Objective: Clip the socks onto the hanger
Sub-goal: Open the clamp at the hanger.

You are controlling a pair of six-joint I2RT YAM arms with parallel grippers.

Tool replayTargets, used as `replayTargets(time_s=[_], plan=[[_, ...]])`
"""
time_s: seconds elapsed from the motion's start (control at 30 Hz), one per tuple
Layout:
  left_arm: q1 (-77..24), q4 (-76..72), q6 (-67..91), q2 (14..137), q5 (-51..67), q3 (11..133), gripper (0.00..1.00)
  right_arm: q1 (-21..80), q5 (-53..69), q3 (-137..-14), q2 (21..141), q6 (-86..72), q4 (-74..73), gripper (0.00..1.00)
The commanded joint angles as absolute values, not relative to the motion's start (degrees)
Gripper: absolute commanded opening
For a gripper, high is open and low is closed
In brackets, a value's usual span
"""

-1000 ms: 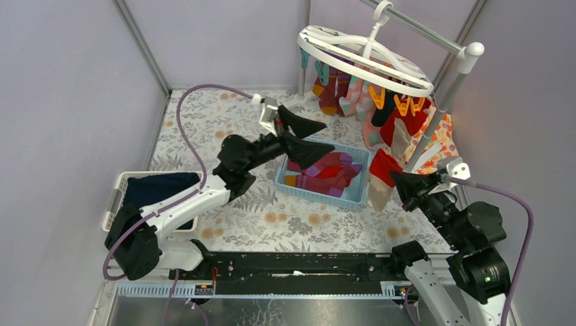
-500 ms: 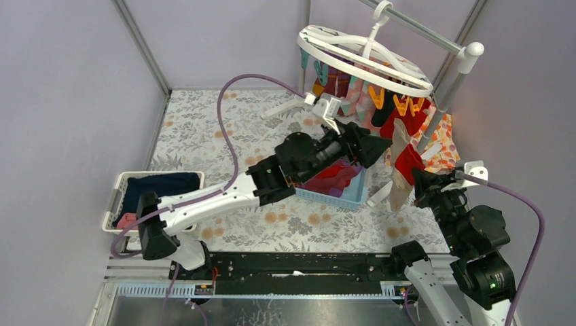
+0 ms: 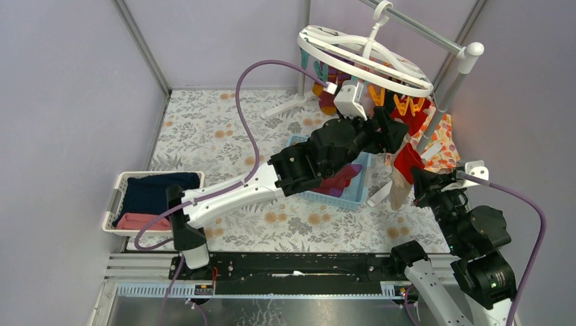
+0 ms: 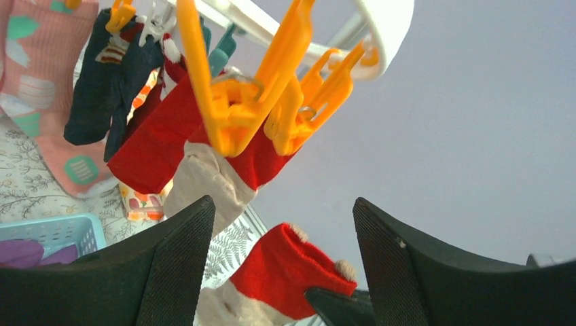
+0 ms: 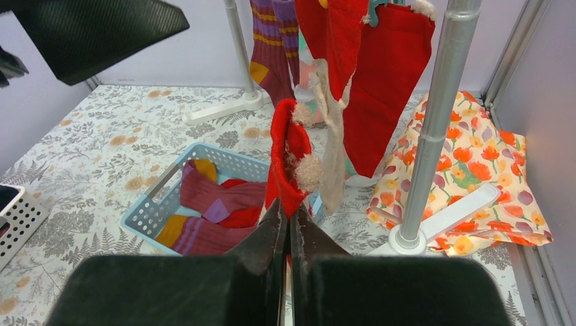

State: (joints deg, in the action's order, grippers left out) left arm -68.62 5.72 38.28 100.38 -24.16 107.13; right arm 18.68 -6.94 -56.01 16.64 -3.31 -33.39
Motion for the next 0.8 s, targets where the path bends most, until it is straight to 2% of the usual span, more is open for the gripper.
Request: replayTargets(time_s=[0.0,0.33,0.77], plan=[[-68.82,9.28,37.51,103.59,-29.1,113.49,0.78,19.62,-8.13,-55.99,16.71,-3.58,-30.01,0.0],[-68.83,9.49,34.72,110.62,-33.62,123.7,0.69,21.96,-10.56,-55.96,15.58,-3.26,-30.3,0.0],[-68.82,8.32,31.99,112.95,-37.09,128.67,0.62,26.03,-13.78,-55.64,14.77,-3.23,-30.43,0.0]])
